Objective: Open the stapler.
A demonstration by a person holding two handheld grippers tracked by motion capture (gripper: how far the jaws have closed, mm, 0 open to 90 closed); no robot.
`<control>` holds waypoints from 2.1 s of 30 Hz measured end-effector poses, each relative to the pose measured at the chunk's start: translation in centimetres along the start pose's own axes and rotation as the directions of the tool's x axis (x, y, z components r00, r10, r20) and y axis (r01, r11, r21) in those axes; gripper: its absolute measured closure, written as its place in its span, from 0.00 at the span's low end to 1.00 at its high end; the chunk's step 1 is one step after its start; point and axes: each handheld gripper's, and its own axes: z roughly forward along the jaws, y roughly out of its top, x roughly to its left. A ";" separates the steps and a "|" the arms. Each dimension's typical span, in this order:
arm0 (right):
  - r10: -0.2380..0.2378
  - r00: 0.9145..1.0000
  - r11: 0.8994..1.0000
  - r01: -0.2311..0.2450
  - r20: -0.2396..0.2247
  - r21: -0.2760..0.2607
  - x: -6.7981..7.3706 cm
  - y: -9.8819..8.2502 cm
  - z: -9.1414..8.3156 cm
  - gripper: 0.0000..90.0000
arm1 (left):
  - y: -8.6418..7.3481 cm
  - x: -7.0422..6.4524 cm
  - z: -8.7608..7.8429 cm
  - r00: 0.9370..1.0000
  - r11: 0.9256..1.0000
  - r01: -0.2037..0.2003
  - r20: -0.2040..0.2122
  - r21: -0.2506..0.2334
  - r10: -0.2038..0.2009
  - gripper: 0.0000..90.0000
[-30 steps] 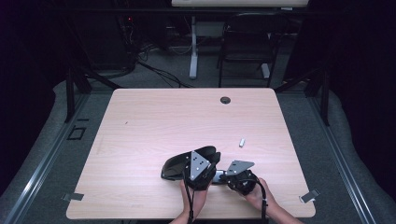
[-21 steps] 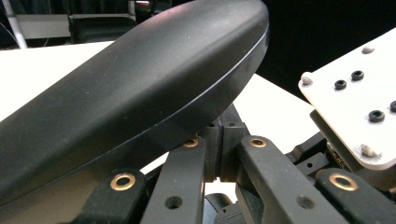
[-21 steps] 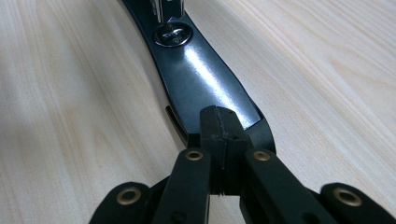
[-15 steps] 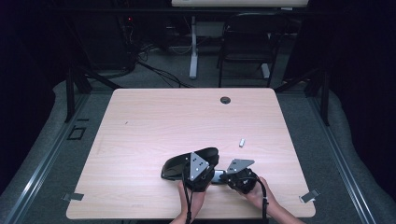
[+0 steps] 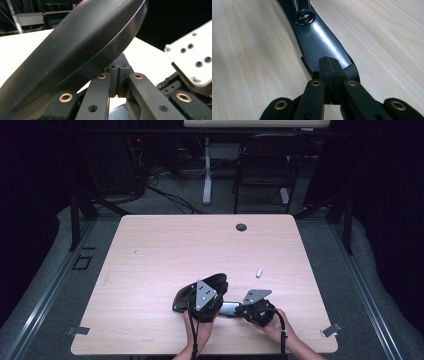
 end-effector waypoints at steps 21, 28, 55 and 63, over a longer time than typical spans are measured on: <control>0.006 1.000 1.000 -0.006 -0.006 0.000 0.1 0.1 0.0 1.00 | 1.9 0.8 0.0 0.997 0.997 0.067 -0.026 0.032 -0.066 1.00; -0.026 1.000 0.999 0.026 -0.001 0.023 0.2 0.2 0.0 1.00 | 2.5 1.2 -1.3 1.000 1.000 0.007 -0.021 0.019 -0.006 1.00; -0.013 1.000 1.000 0.013 0.005 0.013 0.2 0.3 0.1 1.00 | 3.6 4.5 -3.6 0.999 1.000 0.007 -0.041 0.008 -0.007 1.00; -0.010 1.000 1.000 0.010 0.006 0.012 0.2 0.3 0.1 1.00 | 4.0 5.7 -4.3 0.998 1.000 0.026 -0.056 0.004 -0.026 1.00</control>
